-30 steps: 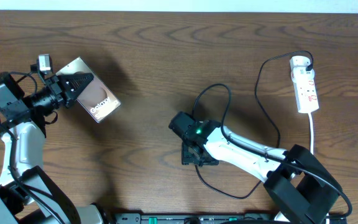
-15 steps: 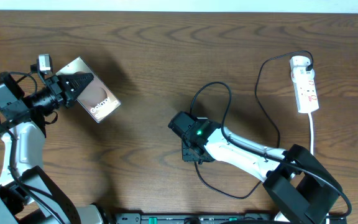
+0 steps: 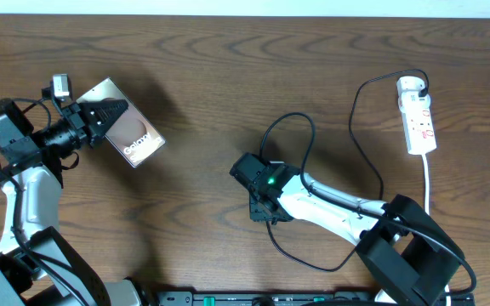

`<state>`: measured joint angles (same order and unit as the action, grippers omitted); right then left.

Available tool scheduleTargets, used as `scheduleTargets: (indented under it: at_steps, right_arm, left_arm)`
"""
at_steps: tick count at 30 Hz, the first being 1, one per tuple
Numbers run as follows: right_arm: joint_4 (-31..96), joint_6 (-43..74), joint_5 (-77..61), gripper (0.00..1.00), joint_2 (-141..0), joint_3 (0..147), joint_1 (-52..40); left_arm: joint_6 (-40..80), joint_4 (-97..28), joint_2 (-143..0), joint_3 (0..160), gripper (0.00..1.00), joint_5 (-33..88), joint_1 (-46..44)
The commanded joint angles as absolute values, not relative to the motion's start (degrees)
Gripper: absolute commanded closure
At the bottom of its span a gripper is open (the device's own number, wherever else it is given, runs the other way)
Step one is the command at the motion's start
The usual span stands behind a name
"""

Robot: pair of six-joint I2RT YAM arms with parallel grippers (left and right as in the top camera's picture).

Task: Plug charger to phone and switch on socket
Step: 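Lower the right gripper onto the black charger cable on the table, then close the right gripper on the cable's connector end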

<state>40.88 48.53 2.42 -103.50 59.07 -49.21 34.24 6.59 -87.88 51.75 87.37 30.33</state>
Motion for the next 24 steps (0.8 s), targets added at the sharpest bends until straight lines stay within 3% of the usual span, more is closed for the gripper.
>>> scheduleTargets:
  at_steps: [1,7,15,19,24]
  right_arm:
    - [40.9,48.1,2.4,0.61,-104.9,58.7,-49.6]
    - [41.1,48.1,1.8,0.72,-104.9,58.7,-49.6]
    - [41.9,48.2,0.7,0.72,-104.9,58.7,-49.6]
    - [42.1,48.4,0.5,0.78,-104.9,58.7,-49.8]
    - [42.0,48.7,0.5,0.94,-104.9,58.7,-49.9]
  left_arm:
    - [33.4,6.9,-87.2,51.4,0.93,90.1,30.6]
    - [33.5,6.7,-87.2,51.4,0.93,90.1,30.6]
    - [33.5,6.7,-87.2,51.4,0.93,90.1,30.6]
    - [33.5,6.7,-87.2,51.4,0.94,90.1,30.6]
    - [33.5,6.7,-87.2,51.4,0.93,90.1,30.6]
